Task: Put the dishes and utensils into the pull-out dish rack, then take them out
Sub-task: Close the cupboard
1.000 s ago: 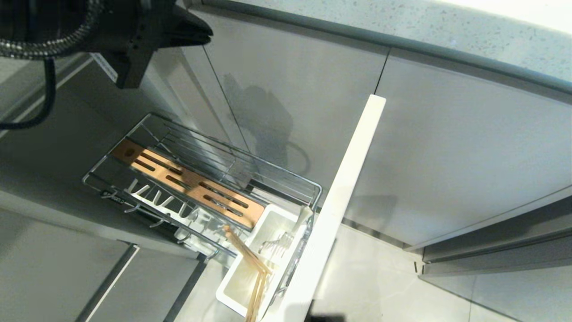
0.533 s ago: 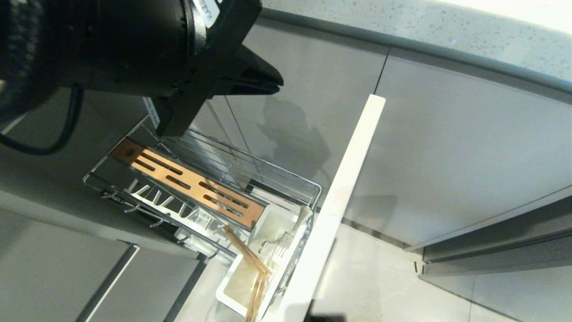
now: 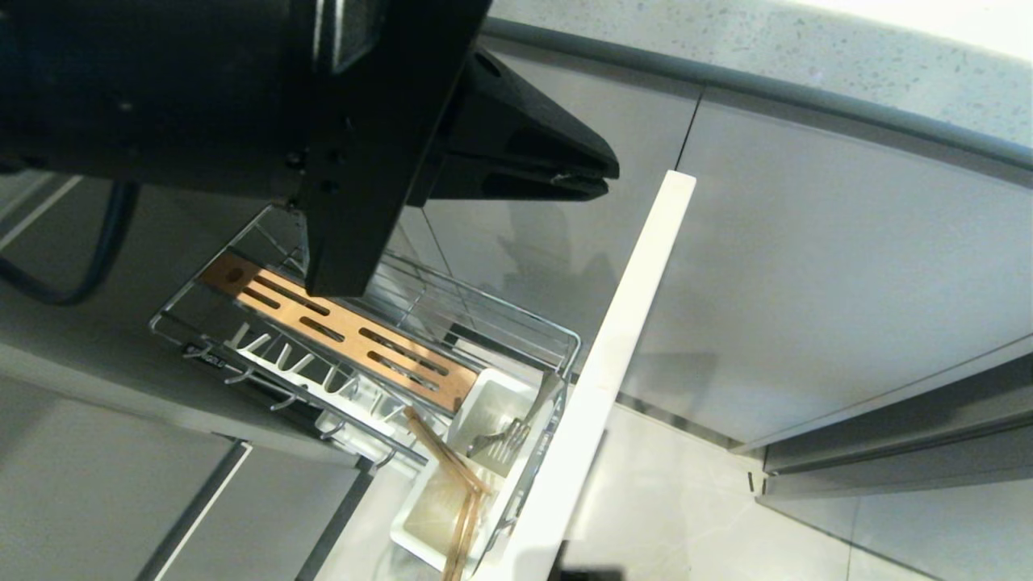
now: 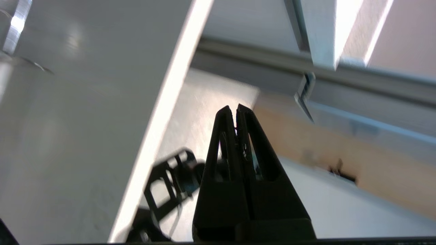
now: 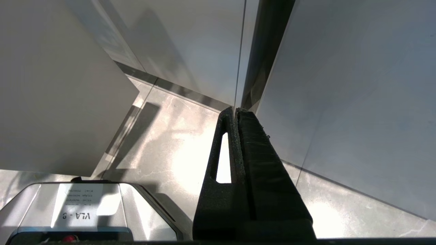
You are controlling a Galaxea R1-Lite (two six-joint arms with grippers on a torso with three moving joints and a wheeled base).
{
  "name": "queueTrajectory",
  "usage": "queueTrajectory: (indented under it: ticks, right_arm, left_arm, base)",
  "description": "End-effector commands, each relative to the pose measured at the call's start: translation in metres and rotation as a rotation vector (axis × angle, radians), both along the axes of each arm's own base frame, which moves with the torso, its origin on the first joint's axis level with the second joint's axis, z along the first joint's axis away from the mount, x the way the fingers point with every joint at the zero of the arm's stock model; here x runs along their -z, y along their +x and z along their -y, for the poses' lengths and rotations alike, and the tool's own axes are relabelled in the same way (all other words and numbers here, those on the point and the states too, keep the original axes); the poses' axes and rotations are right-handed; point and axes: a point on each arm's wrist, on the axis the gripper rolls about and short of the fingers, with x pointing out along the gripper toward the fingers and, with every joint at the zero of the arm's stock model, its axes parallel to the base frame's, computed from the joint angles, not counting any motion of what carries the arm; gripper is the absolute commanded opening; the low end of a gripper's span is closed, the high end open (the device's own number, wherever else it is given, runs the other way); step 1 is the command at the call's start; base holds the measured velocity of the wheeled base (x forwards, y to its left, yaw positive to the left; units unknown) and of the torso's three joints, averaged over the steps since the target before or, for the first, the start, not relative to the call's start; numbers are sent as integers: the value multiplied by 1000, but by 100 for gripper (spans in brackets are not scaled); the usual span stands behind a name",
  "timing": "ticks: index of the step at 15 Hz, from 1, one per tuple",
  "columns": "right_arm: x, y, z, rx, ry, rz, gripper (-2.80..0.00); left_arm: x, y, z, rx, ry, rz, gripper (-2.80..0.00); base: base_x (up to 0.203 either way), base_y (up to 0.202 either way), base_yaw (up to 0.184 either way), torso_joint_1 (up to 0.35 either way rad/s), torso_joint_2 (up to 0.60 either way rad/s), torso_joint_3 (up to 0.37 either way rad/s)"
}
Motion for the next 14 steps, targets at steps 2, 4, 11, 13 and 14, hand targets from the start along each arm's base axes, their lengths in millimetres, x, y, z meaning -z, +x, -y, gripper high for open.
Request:
queueTrajectory:
  ticks: [2, 4, 11, 13, 14]
  right_arm:
    - [0, 0, 0, -1, 0, -2, -280]
    - [0, 0, 0, -1, 0, -2, -280]
    - [0, 0, 0, -1, -1, -2, -280]
    - [0, 0, 0, -1, 0, -2, -280]
    - [0, 0, 0, -1, 0, -2, -280]
  left_arm:
    - [2, -3, 0, 80, 12, -41, -280]
    - [9, -6, 4, 142, 58, -78, -280]
    - [37, -9, 28, 207, 251, -114, -280]
    - [42, -10, 31, 217, 292, -115, -280]
    - [44, -9, 32, 220, 308, -116, -280]
  base:
    - [0, 0, 0, 0, 0, 0]
    - [0, 0, 0, 0, 0, 0]
    - [0, 0, 0, 0, 0, 0]
    - [0, 0, 0, 0, 0, 0]
    - [0, 0, 0, 0, 0, 0]
